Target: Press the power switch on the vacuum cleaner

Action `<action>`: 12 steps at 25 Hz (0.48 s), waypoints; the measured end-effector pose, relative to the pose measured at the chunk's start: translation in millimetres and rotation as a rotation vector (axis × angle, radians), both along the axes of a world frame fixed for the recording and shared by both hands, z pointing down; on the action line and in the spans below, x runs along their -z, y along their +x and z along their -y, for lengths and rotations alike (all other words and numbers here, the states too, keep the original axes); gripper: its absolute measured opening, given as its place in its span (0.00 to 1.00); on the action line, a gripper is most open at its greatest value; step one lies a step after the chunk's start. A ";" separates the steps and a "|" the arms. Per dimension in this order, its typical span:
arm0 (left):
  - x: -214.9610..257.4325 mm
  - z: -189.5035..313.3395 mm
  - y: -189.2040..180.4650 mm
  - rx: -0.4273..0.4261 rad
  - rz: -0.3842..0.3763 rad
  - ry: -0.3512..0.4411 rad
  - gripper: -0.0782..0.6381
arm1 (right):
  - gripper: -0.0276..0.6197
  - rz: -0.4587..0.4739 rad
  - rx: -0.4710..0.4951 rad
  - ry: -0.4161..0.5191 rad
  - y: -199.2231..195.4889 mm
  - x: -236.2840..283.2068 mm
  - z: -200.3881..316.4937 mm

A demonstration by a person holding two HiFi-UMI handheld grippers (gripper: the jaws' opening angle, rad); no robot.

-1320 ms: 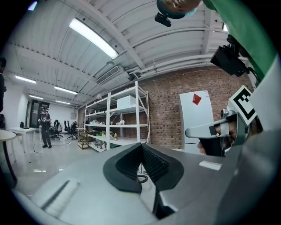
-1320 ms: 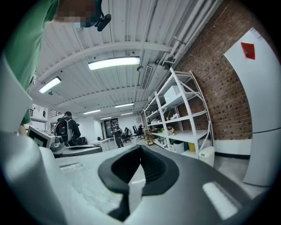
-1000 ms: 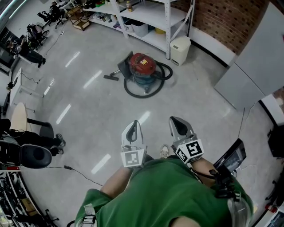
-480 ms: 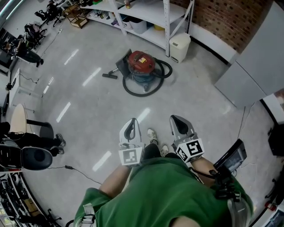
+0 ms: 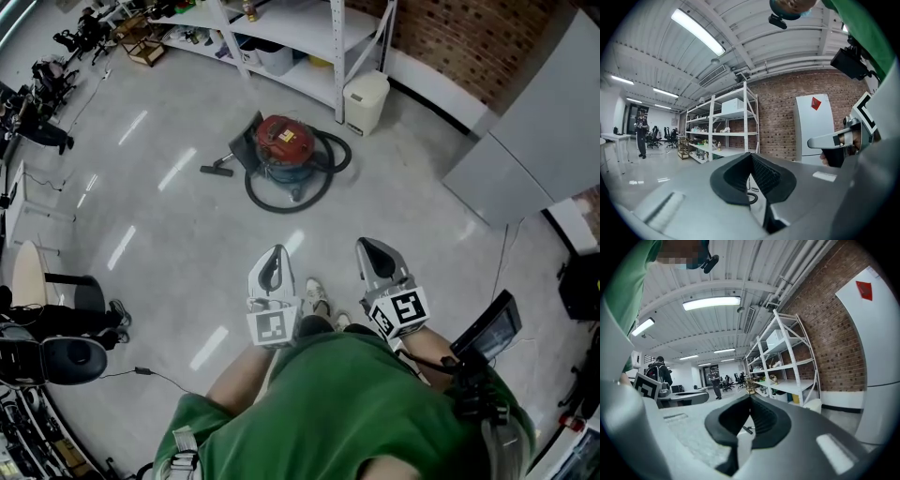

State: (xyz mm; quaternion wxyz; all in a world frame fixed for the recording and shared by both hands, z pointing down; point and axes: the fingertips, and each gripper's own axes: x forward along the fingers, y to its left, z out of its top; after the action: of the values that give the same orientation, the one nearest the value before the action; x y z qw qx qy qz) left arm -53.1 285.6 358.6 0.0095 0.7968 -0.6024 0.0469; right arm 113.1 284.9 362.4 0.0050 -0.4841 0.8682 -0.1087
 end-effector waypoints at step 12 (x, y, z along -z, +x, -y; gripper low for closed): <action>4.3 83.3 -18.4 -0.044 -0.031 0.021 0.12 | 0.05 -0.053 -0.054 0.005 -21.5 6.8 76.4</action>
State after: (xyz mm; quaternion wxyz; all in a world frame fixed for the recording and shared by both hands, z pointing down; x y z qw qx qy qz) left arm -71.5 202.3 354.3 0.0092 0.8106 -0.5849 0.0286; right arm 91.6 208.5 355.6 -0.0140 -0.5102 0.8549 -0.0933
